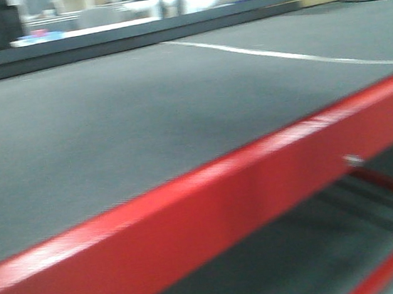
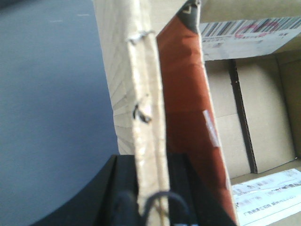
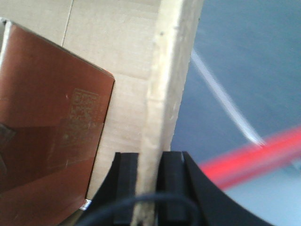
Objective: Stack two boxes on right shelf middle
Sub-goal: 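Drive the base to the steel shelf rack holding the boxes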
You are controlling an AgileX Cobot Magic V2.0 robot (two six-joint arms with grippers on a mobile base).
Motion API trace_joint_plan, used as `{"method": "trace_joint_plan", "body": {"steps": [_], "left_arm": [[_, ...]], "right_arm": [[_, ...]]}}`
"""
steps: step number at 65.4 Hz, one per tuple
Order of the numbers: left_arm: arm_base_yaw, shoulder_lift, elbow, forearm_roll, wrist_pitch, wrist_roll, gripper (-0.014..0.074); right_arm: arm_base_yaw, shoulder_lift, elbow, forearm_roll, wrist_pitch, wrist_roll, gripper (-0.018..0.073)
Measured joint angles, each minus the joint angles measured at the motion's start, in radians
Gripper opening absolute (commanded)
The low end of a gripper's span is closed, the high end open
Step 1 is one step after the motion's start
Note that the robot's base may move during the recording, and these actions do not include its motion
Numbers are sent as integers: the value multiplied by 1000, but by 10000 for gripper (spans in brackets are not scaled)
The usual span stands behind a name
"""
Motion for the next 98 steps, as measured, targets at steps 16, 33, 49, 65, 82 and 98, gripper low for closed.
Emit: {"method": "trace_joint_plan", "body": {"steps": [16,33,49,65,82,98], "left_arm": [[0,0,0,0,0,0,-111],[0,0,0,0,0,0,-111],[0,0,0,0,0,0,-111],[0,0,0,0,0,0,-111],[0,0,0,0,0,0,-111],[0,0,0,0,0,0,-111]], "right_arm": [[0,0,0,0,0,0,-152],[0,0,0,0,0,0,-152],[0,0,0,0,0,0,-152],[0,0,0,0,0,0,-152],[0,0,0,-2,0,0,-152],[0,0,0,-2,0,0,-152]]}}
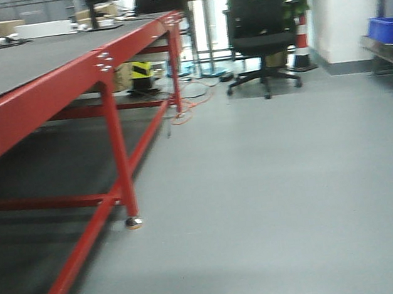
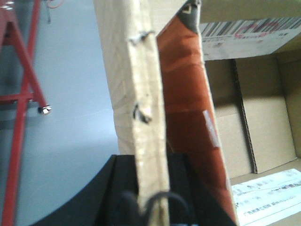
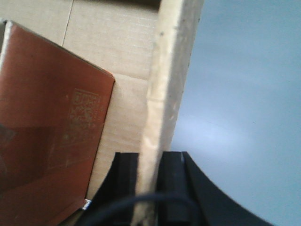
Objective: Stack two boxes on right shelf middle
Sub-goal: 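Drive the base to the steel shelf rack holding the boxes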
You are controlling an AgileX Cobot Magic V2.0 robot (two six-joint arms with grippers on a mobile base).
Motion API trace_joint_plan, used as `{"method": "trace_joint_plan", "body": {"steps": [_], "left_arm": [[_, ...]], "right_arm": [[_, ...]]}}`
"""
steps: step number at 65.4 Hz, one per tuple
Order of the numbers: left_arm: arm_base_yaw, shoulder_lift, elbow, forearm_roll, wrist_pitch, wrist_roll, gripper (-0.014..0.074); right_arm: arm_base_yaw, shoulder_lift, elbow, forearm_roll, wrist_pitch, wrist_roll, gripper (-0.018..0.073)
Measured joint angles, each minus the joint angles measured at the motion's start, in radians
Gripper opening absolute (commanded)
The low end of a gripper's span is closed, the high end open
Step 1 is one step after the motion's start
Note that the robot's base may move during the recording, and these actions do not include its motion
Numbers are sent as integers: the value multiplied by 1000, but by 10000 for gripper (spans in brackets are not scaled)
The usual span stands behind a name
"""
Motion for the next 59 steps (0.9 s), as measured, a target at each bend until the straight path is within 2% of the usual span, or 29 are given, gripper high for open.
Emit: {"method": "trace_joint_plan", "body": {"steps": [59], "left_arm": [[0,0,0,2,0,0,-111]], "right_arm": [[0,0,0,0,2,0,-152]]}}
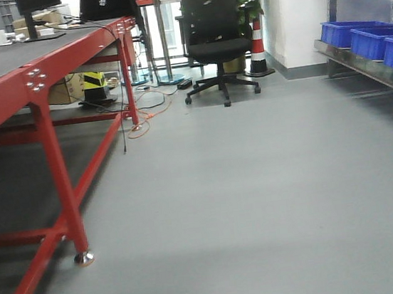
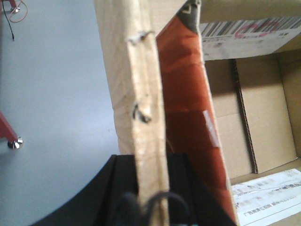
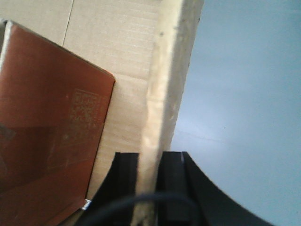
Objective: Stack two boxes on right shelf middle
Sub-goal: 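Drive the base to the steel shelf rack holding the boxes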
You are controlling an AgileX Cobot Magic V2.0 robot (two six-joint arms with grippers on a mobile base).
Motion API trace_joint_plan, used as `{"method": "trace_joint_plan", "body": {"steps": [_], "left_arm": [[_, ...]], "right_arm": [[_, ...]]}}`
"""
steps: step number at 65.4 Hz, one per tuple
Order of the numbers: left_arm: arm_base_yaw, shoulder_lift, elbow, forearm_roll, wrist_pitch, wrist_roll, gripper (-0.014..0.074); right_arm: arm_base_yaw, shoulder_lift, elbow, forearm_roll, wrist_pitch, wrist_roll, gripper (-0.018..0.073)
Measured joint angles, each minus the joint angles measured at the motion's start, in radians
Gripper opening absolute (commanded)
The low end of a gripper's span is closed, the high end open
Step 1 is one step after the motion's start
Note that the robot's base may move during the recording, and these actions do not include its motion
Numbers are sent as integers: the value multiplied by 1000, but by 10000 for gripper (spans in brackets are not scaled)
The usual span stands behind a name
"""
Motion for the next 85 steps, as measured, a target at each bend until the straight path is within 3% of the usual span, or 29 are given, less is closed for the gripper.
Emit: {"method": "trace_joint_plan", "body": {"steps": [85], "left_arm": [[0,2,0,7,-16,0,-111]], "right_arm": [[0,0,0,0,-8,0,-152]]}}
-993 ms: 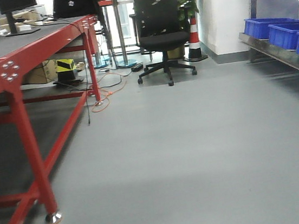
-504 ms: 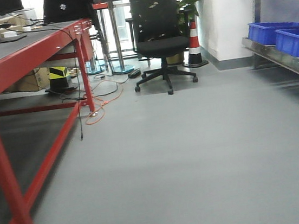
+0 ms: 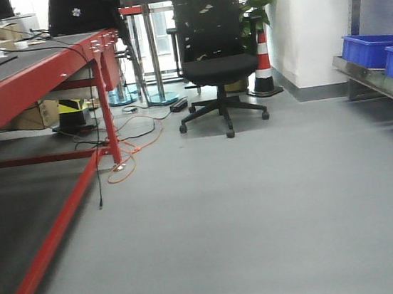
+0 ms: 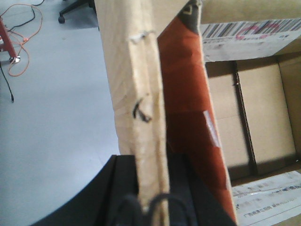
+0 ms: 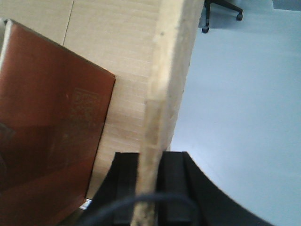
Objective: Stack two boxes on right shelf middle
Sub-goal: 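Drive the base to the steel shelf rack holding the boxes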
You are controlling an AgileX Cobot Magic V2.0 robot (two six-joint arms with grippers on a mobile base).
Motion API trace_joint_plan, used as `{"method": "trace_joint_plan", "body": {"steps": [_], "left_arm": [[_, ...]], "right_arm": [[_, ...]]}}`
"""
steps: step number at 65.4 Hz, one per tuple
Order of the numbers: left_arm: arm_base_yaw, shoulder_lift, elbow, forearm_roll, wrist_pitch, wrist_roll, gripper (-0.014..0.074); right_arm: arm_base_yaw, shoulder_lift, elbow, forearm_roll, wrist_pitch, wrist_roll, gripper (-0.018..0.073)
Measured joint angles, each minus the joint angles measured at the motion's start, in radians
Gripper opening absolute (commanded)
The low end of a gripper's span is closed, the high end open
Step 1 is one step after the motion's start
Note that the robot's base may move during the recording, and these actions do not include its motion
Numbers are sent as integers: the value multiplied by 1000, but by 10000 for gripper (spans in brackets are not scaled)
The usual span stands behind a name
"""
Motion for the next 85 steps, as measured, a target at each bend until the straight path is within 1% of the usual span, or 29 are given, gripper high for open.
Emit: {"method": "trace_joint_plan", "body": {"steps": [62,85], "left_arm": [[0,0,0,14,-4,0,-111],[0,0,0,22,-4,0,-111]], "right_arm": [[1,28,0,6,-10,-2,-152],[1,45,0,12,-36,-2,-152]]}}
